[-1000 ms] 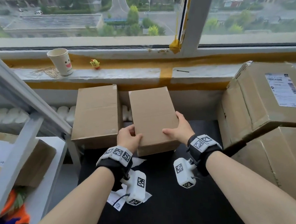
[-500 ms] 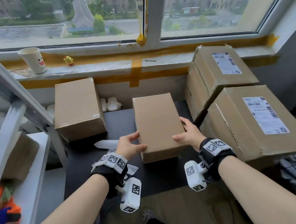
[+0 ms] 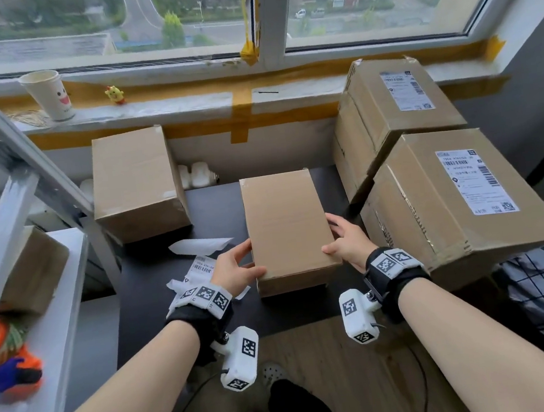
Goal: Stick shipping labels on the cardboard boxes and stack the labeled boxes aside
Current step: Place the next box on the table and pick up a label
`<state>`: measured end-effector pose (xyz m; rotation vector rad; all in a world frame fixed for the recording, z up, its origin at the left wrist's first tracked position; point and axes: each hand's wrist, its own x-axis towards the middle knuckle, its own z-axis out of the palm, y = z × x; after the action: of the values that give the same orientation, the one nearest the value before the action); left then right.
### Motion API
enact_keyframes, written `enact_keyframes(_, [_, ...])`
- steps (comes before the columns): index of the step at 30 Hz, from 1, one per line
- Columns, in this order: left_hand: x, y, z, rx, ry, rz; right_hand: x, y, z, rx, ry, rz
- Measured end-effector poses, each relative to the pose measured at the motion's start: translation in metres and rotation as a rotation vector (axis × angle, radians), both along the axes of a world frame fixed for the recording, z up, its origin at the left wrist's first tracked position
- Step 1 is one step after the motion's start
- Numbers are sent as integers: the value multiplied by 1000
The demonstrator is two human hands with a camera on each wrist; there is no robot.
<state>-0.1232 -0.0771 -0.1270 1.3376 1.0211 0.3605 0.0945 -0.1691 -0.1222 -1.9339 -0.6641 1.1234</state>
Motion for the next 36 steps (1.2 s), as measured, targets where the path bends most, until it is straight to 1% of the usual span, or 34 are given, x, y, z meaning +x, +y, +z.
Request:
enact_keyframes(4, [4, -2, -3, 41, 6, 26, 2, -1, 0, -13, -39, 4])
enact_keyframes(7, [5, -2, -6, 100, 43, 18, -1, -1, 3, -28, -121, 38])
enact_keyframes(9, [2, -2, -7, 165, 131, -9, -6, -1, 7, -44, -255, 78])
enact_keyframes(12, [-9, -2, -4, 348, 331, -71, -20, 2, 12, -86, -561, 199])
enact_keyframes(14, [-23, -2, -2, 459, 447, -121, -31, 5, 15, -88, -687, 305])
enact_keyframes(15, [-30, -2, -1, 502, 502, -140, -37, 7, 17, -88, -721, 352])
enact_keyframes(17, [-47, 0, 0, 551, 585, -166, -51, 12, 21, -91, -751, 429])
enact_keyframes(20, [-73, 3, 4, 563, 646, -158, -76, 21, 24, -80, -783, 524])
enact_keyframes(24, [-111, 4, 4, 567, 733, -138, -117, 34, 23, -51, -761, 625])
enact_keyframes(27, [-135, 1, -2, 566, 792, -191, -148, 44, 18, -7, -780, 714])
enact_keyframes(32, [-161, -7, -19, 540, 883, -288, -188, 57, -4, -21, -794, 861])
enact_keyframes(36, [-170, -12, -40, 493, 857, -330, -211, 59, -34, -68, -736, 947])
